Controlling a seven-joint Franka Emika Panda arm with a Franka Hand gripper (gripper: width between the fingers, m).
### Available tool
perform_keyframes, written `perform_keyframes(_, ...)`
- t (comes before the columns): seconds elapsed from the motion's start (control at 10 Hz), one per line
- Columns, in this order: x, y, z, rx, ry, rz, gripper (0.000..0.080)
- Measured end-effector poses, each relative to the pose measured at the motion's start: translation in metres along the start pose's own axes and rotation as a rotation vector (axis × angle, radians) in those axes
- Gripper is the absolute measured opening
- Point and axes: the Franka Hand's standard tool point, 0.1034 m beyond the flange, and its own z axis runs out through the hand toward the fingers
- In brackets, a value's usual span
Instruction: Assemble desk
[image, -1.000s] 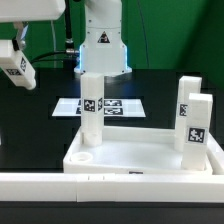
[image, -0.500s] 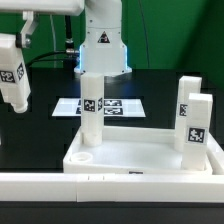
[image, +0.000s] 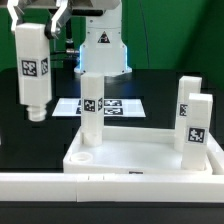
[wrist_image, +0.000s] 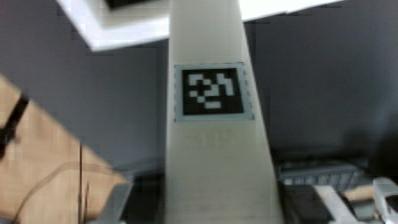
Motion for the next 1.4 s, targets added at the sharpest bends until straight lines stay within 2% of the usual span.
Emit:
perform_keyframes(0.1, -0.014, 0.007, 0.000, -0.004, -0.014, 0.005, 0.0290)
perform_keyframes(0.2, -0.018, 0.010, 0.000, 0.003, -0.035, 0.015, 0.0290)
perform_keyframes(0.5, -0.018, 0.010, 0.000, 0.003, -0.035, 0.013, 0.0290)
perform_keyframes(0.6, -0.015, 0.019, -0.002, 0.006, -0.040, 0.023, 0.0290)
perform_keyframes(0.7, -0.011, 0.023, -0.004, 0.014, -0.034, 0.040, 0.0290)
perform_keyframes(0.8, -0.006, 0.018, -0.003, 0.030, -0.029, 0.048, 0.0290)
perform_keyframes(0.9, 0.000, 0.006, -0.003, 0.052, -0.020, 0.052, 0.0290)
perform_keyframes(1.0, 0.005, -0.008, 0.000, 0.070, -0.014, 0.066, 0.0290)
perform_keyframes(1.1, 0.006, -0.031, 0.006, 0.092, -0.023, 0.114, 0.0290)
perform_keyframes(1.2, 0.005, -0.050, 0.012, 0.116, -0.053, 0.132, 0.0290)
perform_keyframes(1.3, 0.000, -0.062, 0.015, 0.140, -0.121, 0.172, 0.0290)
perform_keyframes(1.4, 0.002, -0.061, 0.015, 0.138, -0.118, 0.169, 0.0290)
